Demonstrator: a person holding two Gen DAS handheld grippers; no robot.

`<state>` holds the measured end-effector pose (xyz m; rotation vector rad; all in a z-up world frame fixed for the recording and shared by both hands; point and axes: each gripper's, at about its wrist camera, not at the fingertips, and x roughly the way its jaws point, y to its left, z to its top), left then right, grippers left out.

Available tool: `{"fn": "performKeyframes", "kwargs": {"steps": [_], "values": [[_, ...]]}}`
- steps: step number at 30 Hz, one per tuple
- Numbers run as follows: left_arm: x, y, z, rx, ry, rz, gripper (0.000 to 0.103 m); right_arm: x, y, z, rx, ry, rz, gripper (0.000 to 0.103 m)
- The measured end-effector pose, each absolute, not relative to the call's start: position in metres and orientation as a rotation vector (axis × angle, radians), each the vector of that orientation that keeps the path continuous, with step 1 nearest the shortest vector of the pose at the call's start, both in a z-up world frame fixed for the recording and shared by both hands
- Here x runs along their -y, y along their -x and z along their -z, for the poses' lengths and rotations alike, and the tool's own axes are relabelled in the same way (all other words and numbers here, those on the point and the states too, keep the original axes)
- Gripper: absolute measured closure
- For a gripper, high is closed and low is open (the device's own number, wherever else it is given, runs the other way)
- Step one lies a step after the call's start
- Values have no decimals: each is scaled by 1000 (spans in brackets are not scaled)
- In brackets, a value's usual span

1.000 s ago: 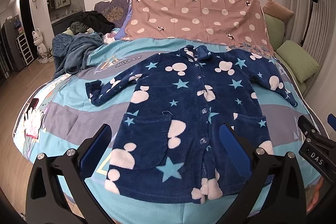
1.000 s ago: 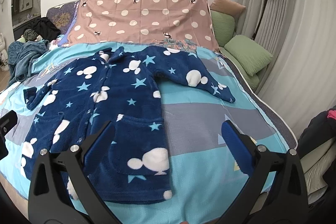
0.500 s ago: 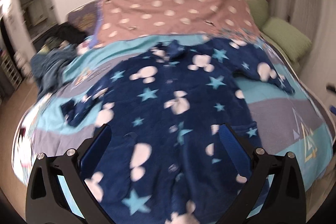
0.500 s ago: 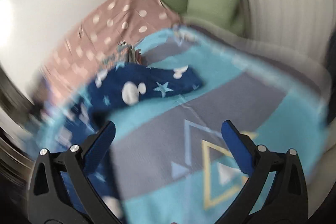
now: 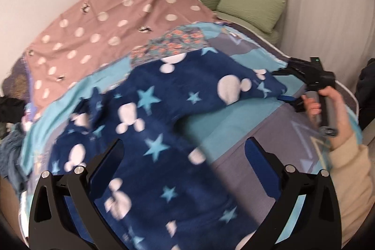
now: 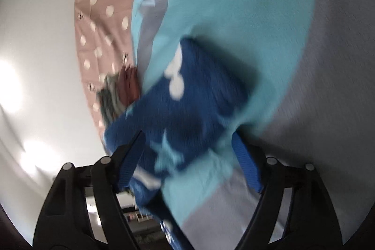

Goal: Fold small clothes

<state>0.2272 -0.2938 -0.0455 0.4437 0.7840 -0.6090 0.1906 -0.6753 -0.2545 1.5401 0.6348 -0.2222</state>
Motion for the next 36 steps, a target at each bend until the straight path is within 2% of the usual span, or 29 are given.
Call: {"fn": "performKeyframes", "kwargs": {"steps": [1, 3, 4, 5, 7, 11, 14, 18, 25, 31, 34, 36], "values": [[300, -233, 47, -786, -436, 625, 1, 679, -195, 257, -617, -1549, 241, 30], [317, -254, 53, -806, -408, 670, 1, 683, -198, 264, -589, -1556, 258, 57], [323, -262, 54, -824, -393, 681, 1, 683, -198, 267, -584, -1550, 260, 82], [331, -275, 56, -852, -362, 699, 1, 680, -198, 271, -583, -1534, 257, 94], [342, -299, 59, -928, -247, 773, 1, 671, -202, 270, -567, -1430, 230, 94], [362, -348, 83, -1172, 59, 908, 1, 629, -210, 205, -532, -939, 237, 95], [377, -366, 102, -1266, 172, 963, 1, 579, -219, 155, -505, -577, 247, 95], [382, -372, 110, -1320, 244, 1022, 1, 508, -225, 120, -485, -194, 215, 95], [334, -381, 100, -1257, 392, 1037, 1, 414, -241, 114, -486, 207, 159, 95], [303, -404, 136, -1361, 592, 1011, 1, 356, -240, 130, -478, 377, 96, 95], [291, -410, 151, -1409, 726, 1018, 18, 330, -239, 139, -482, 475, 76, 95], [281, -410, 150, -1401, 753, 1019, 41, 320, -236, 143, -483, 512, 71, 95]]}}
